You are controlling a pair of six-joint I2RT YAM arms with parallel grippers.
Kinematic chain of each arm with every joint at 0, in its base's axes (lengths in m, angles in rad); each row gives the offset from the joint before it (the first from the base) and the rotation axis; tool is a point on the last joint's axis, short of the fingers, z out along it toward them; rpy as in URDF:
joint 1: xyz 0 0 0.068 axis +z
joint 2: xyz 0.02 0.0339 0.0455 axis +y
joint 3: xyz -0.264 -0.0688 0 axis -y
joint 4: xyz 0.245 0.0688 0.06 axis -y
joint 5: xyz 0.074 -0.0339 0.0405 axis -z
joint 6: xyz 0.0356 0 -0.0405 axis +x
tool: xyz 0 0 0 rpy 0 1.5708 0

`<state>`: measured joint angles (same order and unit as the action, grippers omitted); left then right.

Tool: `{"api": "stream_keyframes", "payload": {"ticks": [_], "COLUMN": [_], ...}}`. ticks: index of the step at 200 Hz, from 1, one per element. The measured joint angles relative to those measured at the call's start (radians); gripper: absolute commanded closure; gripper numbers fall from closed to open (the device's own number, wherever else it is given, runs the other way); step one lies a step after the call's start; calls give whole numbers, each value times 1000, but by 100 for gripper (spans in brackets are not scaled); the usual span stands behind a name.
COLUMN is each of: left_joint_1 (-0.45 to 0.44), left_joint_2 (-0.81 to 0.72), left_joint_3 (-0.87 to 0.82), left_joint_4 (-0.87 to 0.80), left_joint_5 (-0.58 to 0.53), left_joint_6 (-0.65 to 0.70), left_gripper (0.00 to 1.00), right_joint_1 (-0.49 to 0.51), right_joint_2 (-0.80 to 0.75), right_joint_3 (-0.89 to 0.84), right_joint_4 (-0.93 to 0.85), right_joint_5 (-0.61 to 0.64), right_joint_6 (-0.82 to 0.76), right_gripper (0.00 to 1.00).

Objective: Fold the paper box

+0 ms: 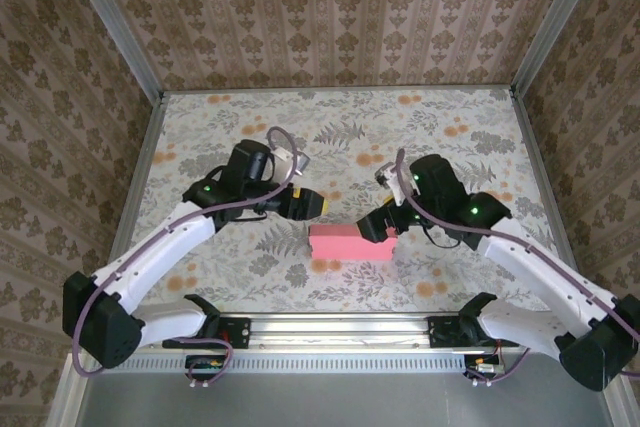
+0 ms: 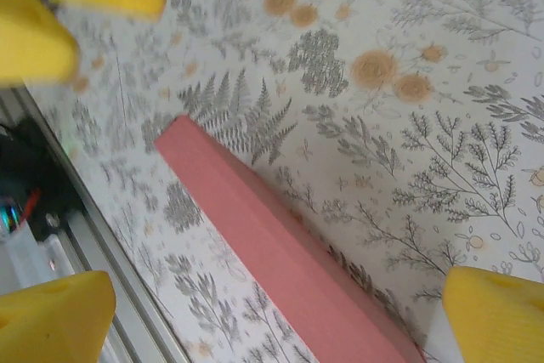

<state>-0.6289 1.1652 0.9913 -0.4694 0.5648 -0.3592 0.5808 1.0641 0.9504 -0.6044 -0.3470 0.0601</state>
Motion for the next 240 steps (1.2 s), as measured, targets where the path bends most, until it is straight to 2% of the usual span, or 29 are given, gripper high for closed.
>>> {"api": "stream_keyframes", "payload": {"ticks": [34, 69, 146, 178, 219, 240], "left_joint_1": [77, 120, 159, 159, 159, 159], "left_joint_2": [-102, -180, -257, -257, -257, -258], "left_joint_3": [-16, -30, -41, -47, -58, -69], "left_joint_4": [-32, -48, -78, -79, -77, -79], "left_joint_5": [-43, -58, -72, -71, -72, -81], "left_joint_6": [5, 16, 42, 42, 47, 50], "left_gripper": [0, 0, 0, 0, 0, 0], "right_joint_1": [57, 152, 262, 301, 326, 330], "right_joint_2": [103, 220, 409, 416, 410, 409], "right_joint_3": [74, 122, 134, 132, 112, 102], "right_joint_4": [-81, -112, -111, -106, -80, -50], "right_joint_5": [5, 76, 242, 320, 438, 525], "right_joint_6": [-123, -208, -275, -272, -271, -271], "right_gripper": [0, 3, 35, 56, 72, 75]}}
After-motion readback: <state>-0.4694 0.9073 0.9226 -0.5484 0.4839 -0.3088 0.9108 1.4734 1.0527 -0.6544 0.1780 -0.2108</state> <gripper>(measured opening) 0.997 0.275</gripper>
